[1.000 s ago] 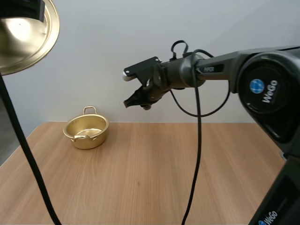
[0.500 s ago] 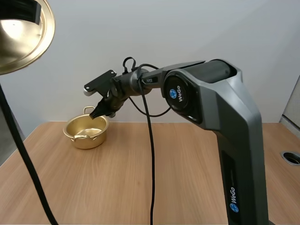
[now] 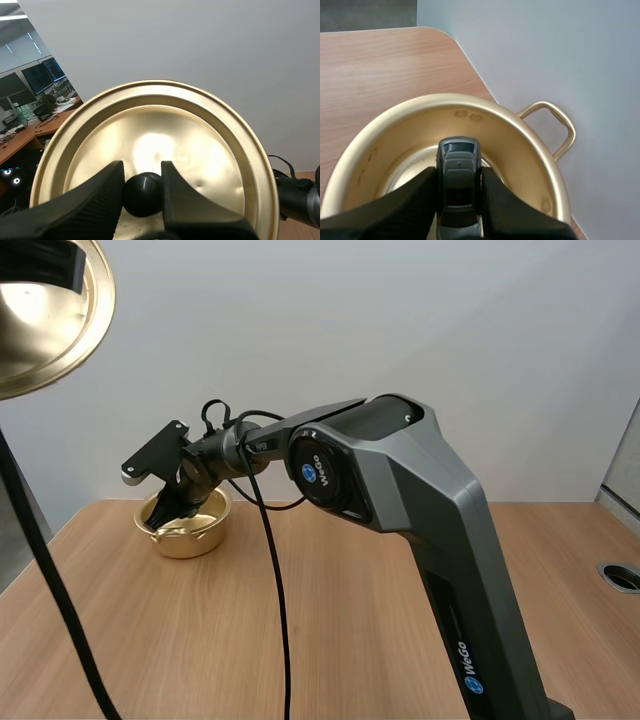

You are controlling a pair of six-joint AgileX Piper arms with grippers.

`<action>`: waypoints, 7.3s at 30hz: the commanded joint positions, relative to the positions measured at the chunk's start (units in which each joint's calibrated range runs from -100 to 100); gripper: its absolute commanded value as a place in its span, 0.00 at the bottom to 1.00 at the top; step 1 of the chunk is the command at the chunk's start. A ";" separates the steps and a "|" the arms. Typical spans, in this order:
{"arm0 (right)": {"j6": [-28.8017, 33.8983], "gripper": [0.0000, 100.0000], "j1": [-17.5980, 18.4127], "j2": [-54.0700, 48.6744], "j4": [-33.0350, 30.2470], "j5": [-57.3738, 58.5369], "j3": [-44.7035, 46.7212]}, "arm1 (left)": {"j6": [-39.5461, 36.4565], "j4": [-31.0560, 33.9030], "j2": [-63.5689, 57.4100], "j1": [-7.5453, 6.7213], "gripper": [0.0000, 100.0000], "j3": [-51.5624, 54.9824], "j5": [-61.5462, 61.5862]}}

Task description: Open the pot, put the car inside, and close it

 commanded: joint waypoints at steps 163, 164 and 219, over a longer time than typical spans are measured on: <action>17.07 0.00 -27.27 -80.76 -3.81 64.75 19.71 | -25.65 17.41 54.04 1.90 0.00 10.15 -60.67; 18.19 0.00 -27.27 -80.76 -3.81 61.23 23.28 | -25.65 17.41 52.87 1.90 0.00 10.15 -60.67; 22.63 0.00 -29.59 -120.67 0.82 -3.31 107.81 | -14.42 -5.71 -36.34 -4.07 0.00 93.61 -69.65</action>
